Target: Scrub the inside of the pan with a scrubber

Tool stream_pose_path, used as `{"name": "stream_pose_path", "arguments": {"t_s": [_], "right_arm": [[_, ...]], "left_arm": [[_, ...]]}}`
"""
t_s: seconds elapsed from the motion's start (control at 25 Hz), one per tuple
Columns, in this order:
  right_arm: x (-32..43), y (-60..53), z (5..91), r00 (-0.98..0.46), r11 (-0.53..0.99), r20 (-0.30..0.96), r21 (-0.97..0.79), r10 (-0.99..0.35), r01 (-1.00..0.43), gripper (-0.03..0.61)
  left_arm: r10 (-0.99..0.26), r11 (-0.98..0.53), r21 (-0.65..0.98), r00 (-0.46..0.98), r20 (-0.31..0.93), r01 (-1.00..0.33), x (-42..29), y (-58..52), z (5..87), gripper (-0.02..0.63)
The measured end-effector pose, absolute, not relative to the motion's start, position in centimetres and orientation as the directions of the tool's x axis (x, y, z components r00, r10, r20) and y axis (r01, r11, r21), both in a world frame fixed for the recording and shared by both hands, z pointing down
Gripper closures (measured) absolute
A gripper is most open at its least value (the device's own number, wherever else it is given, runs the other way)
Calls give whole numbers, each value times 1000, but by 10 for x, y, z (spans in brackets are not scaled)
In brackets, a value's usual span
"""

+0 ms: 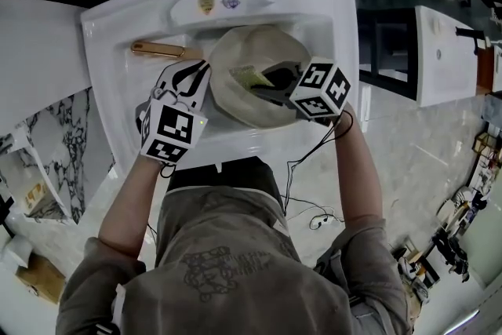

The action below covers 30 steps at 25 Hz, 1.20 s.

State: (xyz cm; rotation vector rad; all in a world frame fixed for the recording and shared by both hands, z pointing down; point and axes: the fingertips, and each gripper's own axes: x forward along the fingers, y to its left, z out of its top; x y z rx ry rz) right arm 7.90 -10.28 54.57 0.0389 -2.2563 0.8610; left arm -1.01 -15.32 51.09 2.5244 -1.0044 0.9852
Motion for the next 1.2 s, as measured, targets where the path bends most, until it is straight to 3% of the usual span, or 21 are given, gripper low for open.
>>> {"name": "stream_pose_path", "arguments": {"t_s": [0.2, 0.36, 0.76, 1.04, 1.2], "right_arm": [[114, -177, 560, -640, 767, 737, -278, -216, -579, 503], [138, -210, 585, -428, 736, 809, 9, -403, -677, 503], [139, -210, 651, -157, 797, 874, 328, -460, -507, 503], [141, -201, 683, -86, 839, 905, 346, -417, -421, 503], [132, -184, 695, -116, 877, 938, 255, -327, -408, 503]], "left_arm": [[-511, -734, -19, 534, 674, -679, -9, -158, 513, 577], [-507, -737, -21, 532, 678, -676, -9, -158, 515, 577], [-511, -726, -19, 522, 683, -687, -16, -157, 516, 577], [-510, -719, -18, 509, 693, -695, -21, -153, 521, 577], [-510, -717, -16, 508, 694, -697, -22, -152, 523, 577]]}}
